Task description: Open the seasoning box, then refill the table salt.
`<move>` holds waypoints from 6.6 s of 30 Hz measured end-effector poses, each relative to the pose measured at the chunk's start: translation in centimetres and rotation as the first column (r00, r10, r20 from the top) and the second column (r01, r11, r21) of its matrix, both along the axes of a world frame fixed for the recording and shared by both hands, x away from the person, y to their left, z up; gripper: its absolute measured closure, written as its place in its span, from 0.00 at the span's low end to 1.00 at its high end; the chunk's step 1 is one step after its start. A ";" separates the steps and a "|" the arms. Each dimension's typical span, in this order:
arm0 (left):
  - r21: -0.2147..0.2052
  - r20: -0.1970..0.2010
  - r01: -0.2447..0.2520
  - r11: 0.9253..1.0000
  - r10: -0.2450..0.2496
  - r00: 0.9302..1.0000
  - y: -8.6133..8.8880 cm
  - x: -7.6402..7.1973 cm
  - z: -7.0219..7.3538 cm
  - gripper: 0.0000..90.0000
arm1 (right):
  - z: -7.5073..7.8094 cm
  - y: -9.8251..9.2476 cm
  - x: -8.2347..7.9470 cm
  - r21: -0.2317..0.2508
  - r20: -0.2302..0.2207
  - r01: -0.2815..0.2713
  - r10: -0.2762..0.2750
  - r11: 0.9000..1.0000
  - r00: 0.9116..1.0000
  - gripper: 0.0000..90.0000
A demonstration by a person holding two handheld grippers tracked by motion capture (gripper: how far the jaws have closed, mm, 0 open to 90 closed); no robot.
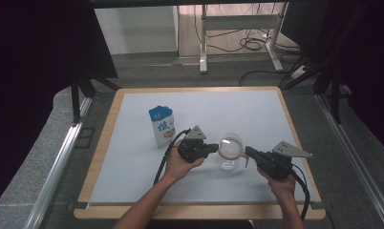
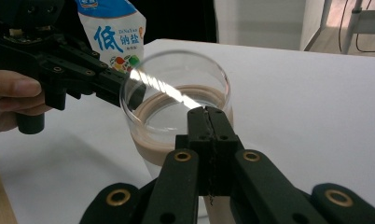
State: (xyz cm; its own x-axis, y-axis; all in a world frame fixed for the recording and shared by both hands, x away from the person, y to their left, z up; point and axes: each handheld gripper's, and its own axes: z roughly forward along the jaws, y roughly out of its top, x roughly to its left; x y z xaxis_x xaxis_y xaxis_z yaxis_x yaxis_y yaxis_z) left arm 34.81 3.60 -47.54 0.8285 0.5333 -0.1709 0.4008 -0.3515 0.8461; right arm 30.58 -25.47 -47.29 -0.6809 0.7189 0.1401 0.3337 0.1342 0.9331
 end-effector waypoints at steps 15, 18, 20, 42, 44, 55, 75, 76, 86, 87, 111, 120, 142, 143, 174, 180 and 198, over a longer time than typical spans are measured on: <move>0.000 0.035 0.031 1.000 -0.031 0.999 -1.0 -0.5 1.4 1.00 | 0.1 0.5 -0.7 -0.036 0.014 0.004 -0.003 0.999 1.000 1.00; 0.005 0.035 0.038 0.999 -0.038 0.999 -1.1 -0.5 1.6 1.00 | 0.3 0.3 -0.9 -0.037 0.020 0.005 -0.005 0.999 1.000 1.00; 0.008 0.033 0.037 0.999 -0.037 0.999 -1.1 -0.4 1.7 1.00 | 0.6 0.4 -1.3 -0.036 0.029 0.000 0.001 0.999 1.000 1.00; 0.006 0.040 0.082 0.997 -0.082 0.996 -2.2 -0.4 3.7 1.00 | -4.8 7.2 -3.0 -0.236 -0.070 -0.168 0.156 0.957 0.985 0.77; 0.009 0.046 0.093 0.996 -0.094 0.995 -2.8 -0.5 4.1 1.00 | -4.8 7.2 -3.1 -0.240 -0.065 -0.165 0.154 0.957 0.986 0.74; 0.038 0.076 0.169 0.985 -0.171 0.982 -6.2 -1.0 5.1 0.99 | -5.1 7.0 -3.5 -0.256 -0.051 -0.144 0.135 0.956 0.989 0.70; -0.013 0.086 0.007 1.000 -0.006 0.996 3.9 -3.0 2.9 0.74 | -5.1 8.2 -3.5 -0.250 -0.039 -0.139 0.134 0.958 0.990 0.67; -0.007 0.086 0.003 1.000 -0.002 0.996 4.2 -3.2 2.7 0.71 | -5.1 8.3 -3.5 -0.247 -0.033 -0.138 0.134 0.959 0.990 0.67; 0.013 0.058 -0.063 0.998 0.062 0.996 8.8 -5.4 0.2 0.53 | -4.8 9.0 -3.6 -0.245 -0.022 -0.141 0.140 0.959 0.990 0.67; 0.019 0.051 -0.071 0.997 0.070 0.996 9.2 -5.6 -0.1 0.53 | -4.9 9.1 -3.5 -0.247 -0.017 -0.142 0.143 0.958 0.990 0.67; 0.021 -0.008 -0.248 0.969 0.248 0.969 16.1 -6.2 -2.9 0.47 | -4.9 11.8 -3.1 -0.253 0.009 -0.163 0.171 0.954 0.985 0.65; -0.009 0.005 -0.326 0.945 0.326 0.945 18.3 -5.2 -2.3 0.50 | -5.1 12.0 -3.1 -0.258 0.005 -0.164 0.171 0.952 0.985 0.64; -0.087 0.047 -0.352 0.932 0.357 0.933 17.4 2.3 1.3 0.60 | -5.4 12.4 -3.0 -0.267 -0.001 -0.174 0.180 0.948 0.984 0.64; -0.088 0.049 -0.352 0.932 0.357 0.933 17.3 2.5 1.4 0.61 | -5.4 12.4 -3.0 -0.267 -0.002 -0.175 0.181 0.948 0.983 0.64; -0.101 0.115 -0.326 0.940 0.336 0.935 16.0 3.2 1.9 1.00 | -5.4 12.6 -2.9 -0.267 0.007 -0.169 0.177 0.949 0.984 0.61; -0.132 0.105 -0.289 0.948 0.303 0.947 15.8 2.1 2.7 1.00 | -5.5 13.2 -3.0 -0.269 0.006 -0.176 0.185 0.947 0.983 0.56; -0.212 0.052 -0.168 0.963 0.182 0.982 13.9 -0.6 4.2 1.00 | -5.4 17.2 -2.8 -0.323 0.072 -0.111 0.141 0.940 0.987 0.39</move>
State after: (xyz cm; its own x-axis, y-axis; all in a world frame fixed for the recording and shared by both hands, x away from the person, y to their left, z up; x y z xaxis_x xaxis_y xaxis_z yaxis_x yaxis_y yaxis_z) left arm 34.22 17.51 -43.37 0.7393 0.6305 -0.2366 0.3771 -0.0965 0.9211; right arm 27.78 -8.32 -52.71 -0.7680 0.6231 -0.1485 0.2094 0.4632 0.8611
